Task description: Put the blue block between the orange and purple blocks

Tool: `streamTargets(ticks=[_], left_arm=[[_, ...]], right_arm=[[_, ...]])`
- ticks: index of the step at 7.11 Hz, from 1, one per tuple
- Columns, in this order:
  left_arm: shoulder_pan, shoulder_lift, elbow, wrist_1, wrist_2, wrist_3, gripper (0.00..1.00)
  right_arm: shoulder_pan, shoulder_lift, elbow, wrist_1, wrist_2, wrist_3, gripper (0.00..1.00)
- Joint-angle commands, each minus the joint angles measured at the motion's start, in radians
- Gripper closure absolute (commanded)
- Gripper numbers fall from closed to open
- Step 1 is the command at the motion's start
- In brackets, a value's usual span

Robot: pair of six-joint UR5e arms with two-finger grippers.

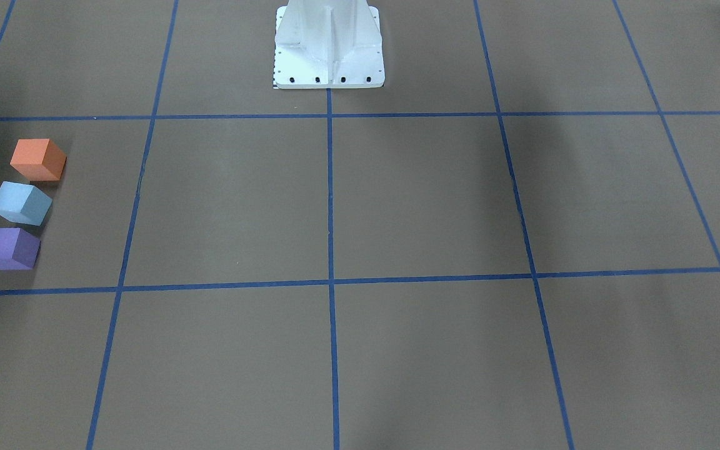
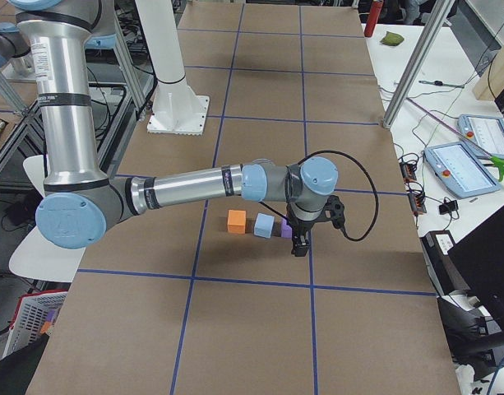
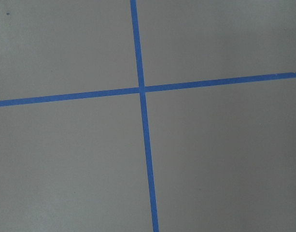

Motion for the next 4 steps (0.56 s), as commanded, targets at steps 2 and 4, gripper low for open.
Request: streamTargets(ticks=[2, 4], left_arm=[[0.003, -0.013, 0.002, -0.001, 0.001, 0.000, 0.00], [0.006, -0.014, 0.010, -0.001, -0.001, 0.001, 0.00]], right_arm=[[0.000, -0.010, -0.002, 0.038, -0.008, 0.003, 0.00], [-0.002, -0.010, -0.004, 0.040, -0.009, 0.003, 0.00]])
